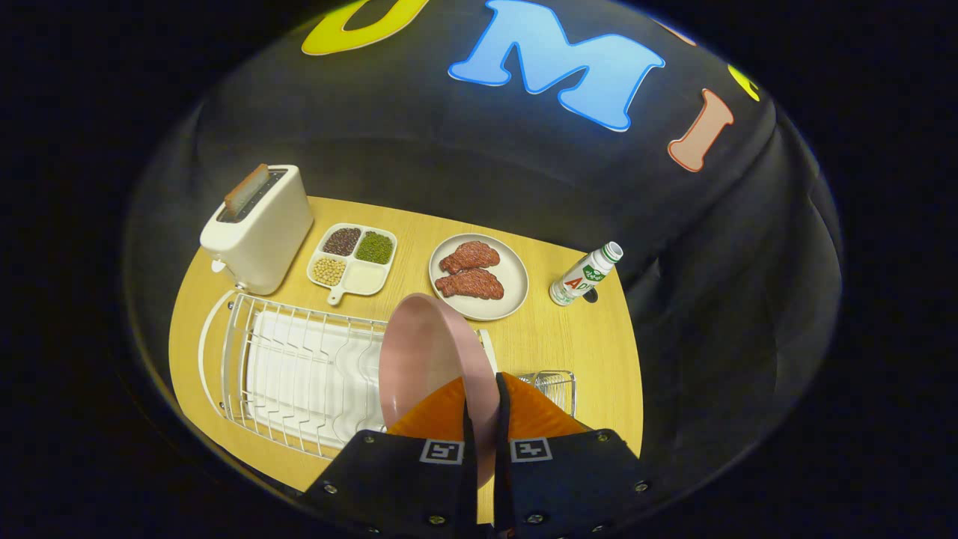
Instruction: Take the plate from the dish rack, then take the spoon from the basket and place it into the plate.
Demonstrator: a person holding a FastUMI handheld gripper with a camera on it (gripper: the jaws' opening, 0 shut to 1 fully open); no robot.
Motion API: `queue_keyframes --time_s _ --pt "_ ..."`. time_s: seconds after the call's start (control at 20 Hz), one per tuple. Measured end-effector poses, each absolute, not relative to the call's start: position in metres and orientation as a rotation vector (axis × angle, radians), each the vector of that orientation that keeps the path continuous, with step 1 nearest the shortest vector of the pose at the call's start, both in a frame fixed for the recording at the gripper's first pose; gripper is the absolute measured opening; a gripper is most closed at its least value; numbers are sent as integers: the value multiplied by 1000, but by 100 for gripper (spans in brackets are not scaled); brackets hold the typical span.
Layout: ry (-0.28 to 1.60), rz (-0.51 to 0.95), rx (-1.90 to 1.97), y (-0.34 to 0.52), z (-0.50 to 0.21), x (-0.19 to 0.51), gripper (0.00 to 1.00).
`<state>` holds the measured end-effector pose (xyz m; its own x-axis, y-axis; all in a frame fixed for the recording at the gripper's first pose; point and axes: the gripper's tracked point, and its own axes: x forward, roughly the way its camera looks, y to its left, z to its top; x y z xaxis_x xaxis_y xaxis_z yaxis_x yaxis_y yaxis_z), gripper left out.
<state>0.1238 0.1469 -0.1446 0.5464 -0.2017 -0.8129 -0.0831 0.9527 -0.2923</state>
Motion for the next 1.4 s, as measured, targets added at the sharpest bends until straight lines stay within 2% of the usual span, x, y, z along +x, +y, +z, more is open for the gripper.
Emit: queue_keyframes --time_s 0.3,0.65,1.0,1.4 --pt "970 30 -131 106 -116 69 8" --pt "978 58 42 35 -122 -8 8" --pt "1052 92 176 12 -190 -70 8" --pt "1151 193 283 40 -277 -104 8"
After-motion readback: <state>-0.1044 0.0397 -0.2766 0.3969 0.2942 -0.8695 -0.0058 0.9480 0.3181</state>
